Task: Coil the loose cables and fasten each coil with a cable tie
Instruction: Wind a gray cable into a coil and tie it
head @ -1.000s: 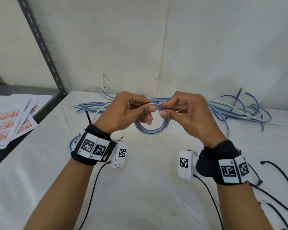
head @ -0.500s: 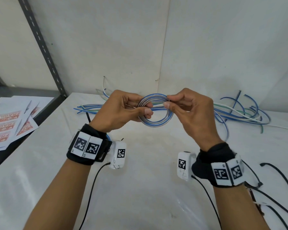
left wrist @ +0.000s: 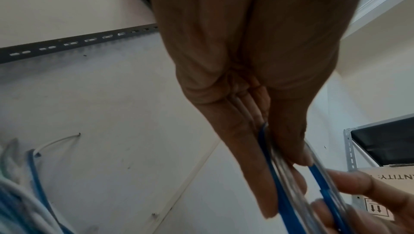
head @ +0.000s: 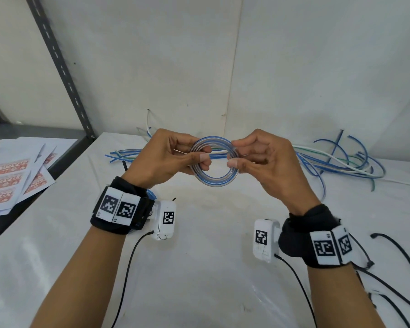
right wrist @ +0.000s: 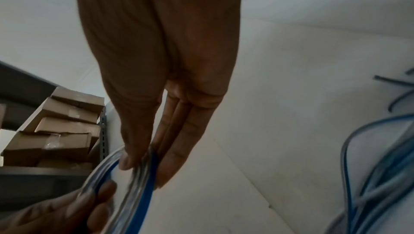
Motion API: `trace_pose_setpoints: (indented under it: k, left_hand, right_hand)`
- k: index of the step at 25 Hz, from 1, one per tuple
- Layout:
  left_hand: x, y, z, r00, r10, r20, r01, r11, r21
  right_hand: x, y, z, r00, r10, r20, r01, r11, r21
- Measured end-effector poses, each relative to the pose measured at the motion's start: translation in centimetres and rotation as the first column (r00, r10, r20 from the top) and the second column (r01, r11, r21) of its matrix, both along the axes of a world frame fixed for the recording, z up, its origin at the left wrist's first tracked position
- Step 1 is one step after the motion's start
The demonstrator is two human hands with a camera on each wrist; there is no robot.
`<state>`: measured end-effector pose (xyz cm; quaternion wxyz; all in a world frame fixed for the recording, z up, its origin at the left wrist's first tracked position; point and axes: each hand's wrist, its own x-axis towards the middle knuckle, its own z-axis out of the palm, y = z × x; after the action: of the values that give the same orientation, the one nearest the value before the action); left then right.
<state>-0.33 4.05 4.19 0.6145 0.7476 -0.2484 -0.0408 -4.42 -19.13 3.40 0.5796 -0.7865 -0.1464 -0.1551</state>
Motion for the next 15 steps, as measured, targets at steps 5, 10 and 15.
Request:
trace_pose_setpoints:
  k: [5,10,15]
  left_hand:
    - [0.1,0.3,0.1,0.998,-0.038,-0.047,0.038,0.999,0.000]
    - [-0.2,-0.9,0.1,0.994,-0.048,-0.101,0.059,0.992,0.114]
    - [-0.2,-2.6,-1.0,0.948,-0.108,-0.300,0.159,0.976,0.151]
  right_hand:
    - [-0.1,0.2,0.0,0.997,-0.019,0.069,0.016,0.999,0.037]
    - [0.0,0.2,-0.5,0.999,0.041,-0.004,-0.041,0.993,-0.110]
    - [0.1,0.4,-0.8,0.995,0.088,-0.036,-0.093,0.980,-0.178]
